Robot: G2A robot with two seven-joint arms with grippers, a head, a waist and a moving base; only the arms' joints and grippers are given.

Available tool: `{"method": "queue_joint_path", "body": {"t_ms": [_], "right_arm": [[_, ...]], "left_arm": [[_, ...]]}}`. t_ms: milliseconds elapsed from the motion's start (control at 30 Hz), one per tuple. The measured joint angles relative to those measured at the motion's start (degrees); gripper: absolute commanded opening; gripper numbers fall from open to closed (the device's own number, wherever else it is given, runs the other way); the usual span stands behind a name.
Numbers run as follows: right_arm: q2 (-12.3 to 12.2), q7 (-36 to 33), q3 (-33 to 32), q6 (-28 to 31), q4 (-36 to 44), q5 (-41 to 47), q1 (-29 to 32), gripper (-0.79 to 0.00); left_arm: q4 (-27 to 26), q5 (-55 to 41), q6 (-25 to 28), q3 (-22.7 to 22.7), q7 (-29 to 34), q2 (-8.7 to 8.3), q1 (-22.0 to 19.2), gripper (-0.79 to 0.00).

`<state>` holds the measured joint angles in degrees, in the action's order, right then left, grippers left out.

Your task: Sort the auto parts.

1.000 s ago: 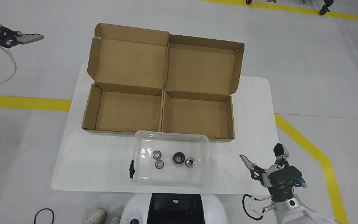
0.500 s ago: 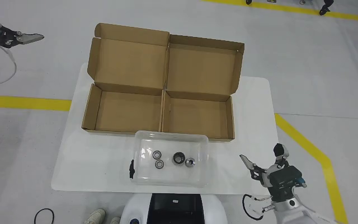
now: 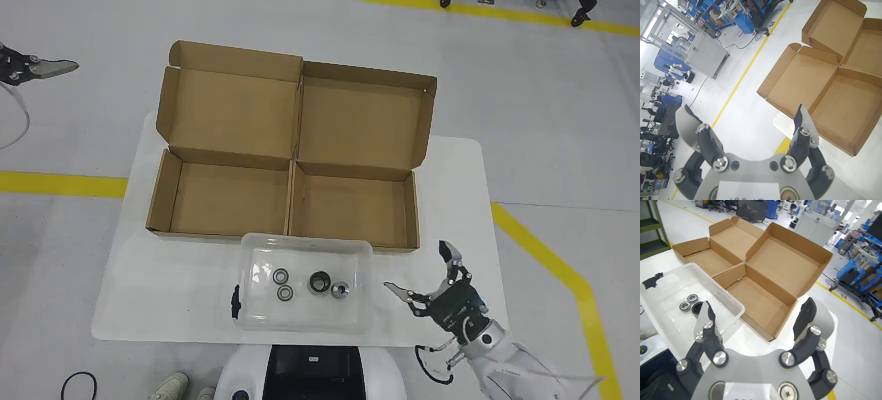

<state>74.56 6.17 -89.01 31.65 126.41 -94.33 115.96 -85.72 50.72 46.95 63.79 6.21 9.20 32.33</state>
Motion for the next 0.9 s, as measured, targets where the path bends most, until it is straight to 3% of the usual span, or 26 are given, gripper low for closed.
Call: {"method": "queue_joint_path", "body": {"t_ms": [300,467,900], "right_arm": [[-0.23,-6.64,11.01,7.70,-5.92,-2.71,-12.16,0.000],[0.11,-9.91,14.55,9.47,-11.75,3.93,-18.39,0.000],[0.10,-9.86,14.50,9.51,-11.68,3.94,-18.37,0.000]], "left_arm": [[0.00,0.00,0.00,0.00,0.00,0.00,0.00,0.000],[0.00,0.00,0.00,0.00,0.00,0.00,0.00,0.000],[0.00,0.00,0.00,0.00,0.00,0.00,0.00,0.000]]}}
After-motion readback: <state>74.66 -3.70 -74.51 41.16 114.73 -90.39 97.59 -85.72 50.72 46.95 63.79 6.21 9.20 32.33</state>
